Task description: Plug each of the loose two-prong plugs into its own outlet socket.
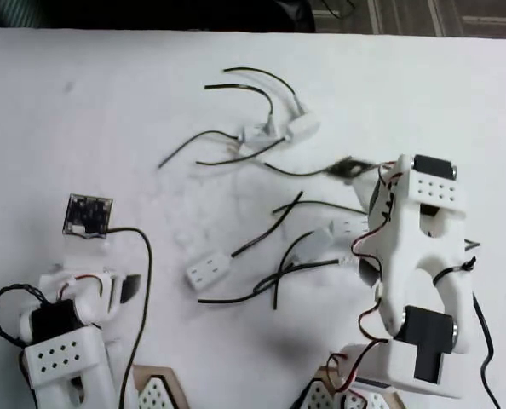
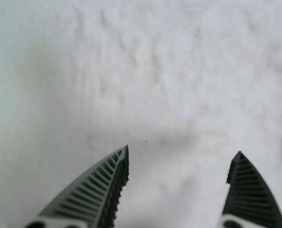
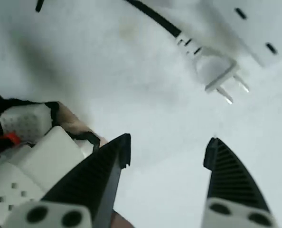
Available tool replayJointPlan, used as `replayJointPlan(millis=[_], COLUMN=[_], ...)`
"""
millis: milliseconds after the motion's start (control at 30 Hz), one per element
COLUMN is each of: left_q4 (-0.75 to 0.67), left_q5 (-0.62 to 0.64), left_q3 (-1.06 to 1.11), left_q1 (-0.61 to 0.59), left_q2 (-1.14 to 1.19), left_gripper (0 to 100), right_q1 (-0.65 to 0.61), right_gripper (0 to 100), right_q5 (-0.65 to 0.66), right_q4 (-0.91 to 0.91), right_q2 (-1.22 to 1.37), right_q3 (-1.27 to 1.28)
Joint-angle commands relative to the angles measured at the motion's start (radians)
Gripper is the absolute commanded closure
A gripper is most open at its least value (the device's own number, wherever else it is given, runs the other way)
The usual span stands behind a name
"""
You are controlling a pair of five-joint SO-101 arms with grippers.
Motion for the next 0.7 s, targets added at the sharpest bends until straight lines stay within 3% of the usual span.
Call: replayJointPlan(millis=[0, 367, 500, 667], left_q4=[-0.017, -0.017, -0.017, -0.017], left_q5=[0.006, 0.006, 0.006, 0.006], left_q3=[0.002, 0.002, 0.002, 0.002], left_q1=[-0.008, -0.008, -0.008, -0.008], left_q2=[-0.013, -0.013, -0.013, -0.013], left_gripper=[67, 67, 67, 67], right_q1=[-0.002, 0.004, -0.001, 0.001], right_gripper=[75.5, 79.4, 86.2, 84.1], right_q5=[0.173, 0.555, 0.578, 0.578], right_q4=[-0.061, -0.320, -0.456, -0.593], right_q2=[-0.041, -0.041, -0.039, -0.039], right_q3=[0.012, 0.196, 0.287, 0.348])
